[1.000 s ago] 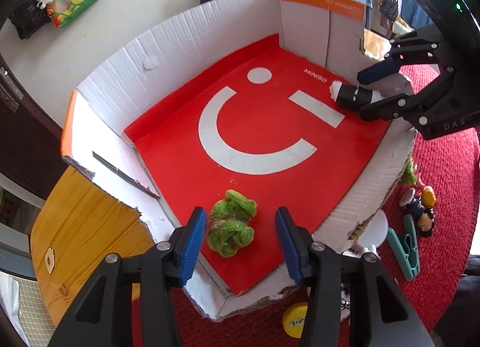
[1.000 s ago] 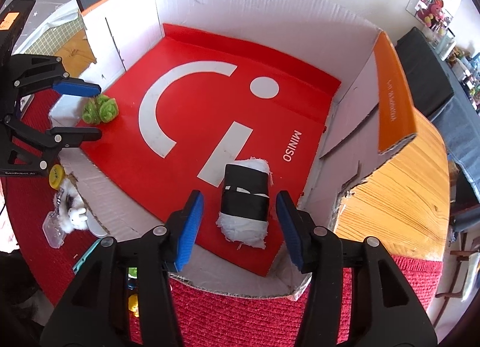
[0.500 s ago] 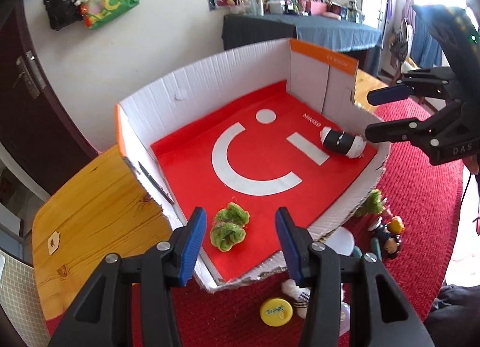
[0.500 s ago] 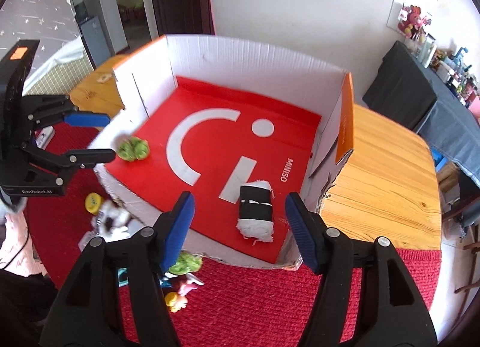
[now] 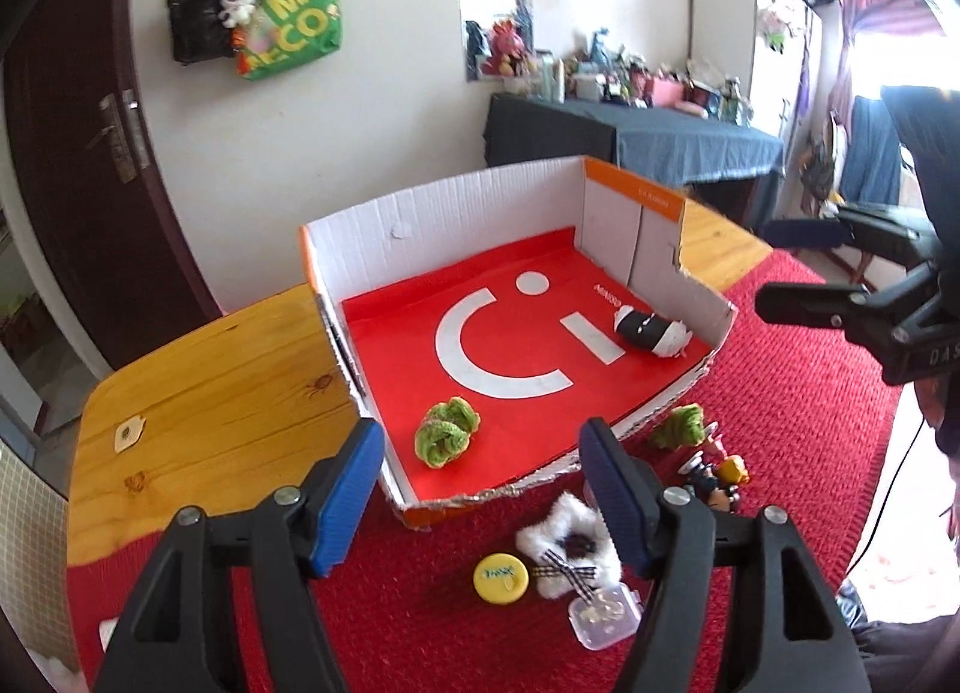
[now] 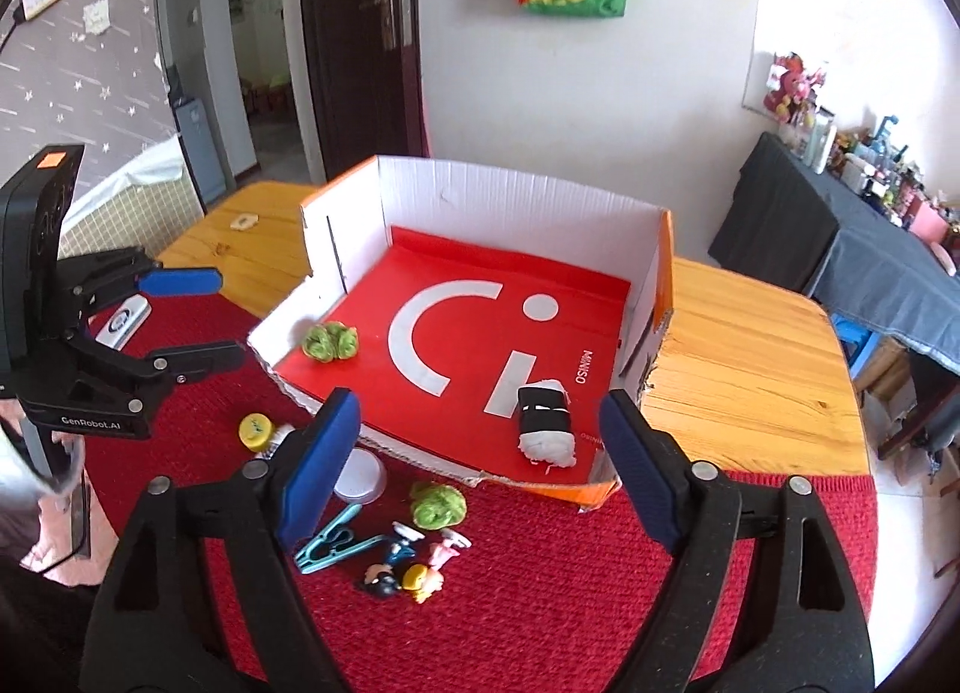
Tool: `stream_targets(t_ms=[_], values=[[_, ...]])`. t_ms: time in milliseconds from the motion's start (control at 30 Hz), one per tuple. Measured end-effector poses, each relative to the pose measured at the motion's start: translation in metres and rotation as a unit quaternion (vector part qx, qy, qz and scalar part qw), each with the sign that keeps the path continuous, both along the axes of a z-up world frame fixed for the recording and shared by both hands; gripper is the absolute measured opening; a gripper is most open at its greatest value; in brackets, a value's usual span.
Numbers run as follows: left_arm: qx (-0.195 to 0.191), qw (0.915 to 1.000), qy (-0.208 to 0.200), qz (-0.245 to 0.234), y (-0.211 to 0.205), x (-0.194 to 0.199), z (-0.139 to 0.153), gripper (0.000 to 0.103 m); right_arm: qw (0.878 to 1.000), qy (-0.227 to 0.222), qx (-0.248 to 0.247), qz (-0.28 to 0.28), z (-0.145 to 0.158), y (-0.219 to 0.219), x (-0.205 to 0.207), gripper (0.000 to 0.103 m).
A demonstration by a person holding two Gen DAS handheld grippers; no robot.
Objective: Organize objects
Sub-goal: 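Lift both open tools out of the box back over the rug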
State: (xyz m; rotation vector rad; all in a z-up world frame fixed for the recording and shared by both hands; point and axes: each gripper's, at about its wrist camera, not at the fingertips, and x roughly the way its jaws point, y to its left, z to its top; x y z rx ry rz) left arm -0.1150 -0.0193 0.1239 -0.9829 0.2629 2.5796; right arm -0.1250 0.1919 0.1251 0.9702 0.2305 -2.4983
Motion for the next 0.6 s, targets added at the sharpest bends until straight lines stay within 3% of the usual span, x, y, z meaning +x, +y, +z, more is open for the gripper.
stream_targets(t_ms=[233,367,600], values=[[0.025,0.9981,0.044,0.034,-0.003,0.034,0.005,0.08,0.999,0.038,-0.021,-0.025,0.0,0.005,0.032,0.092],[0.043,0.996,0.061,0.049,-0.004,0.05,0.003,0.091,0.997,0.061,-0.027,-0.043,-0.008,0.006,0.049,0.093],[0.065,0.9917,0.065,0.089,-0.007,0.068,-0.012,0.096,0.993,0.068,-0.057,-0.073,-0.028,0.009,0.066,0.096]])
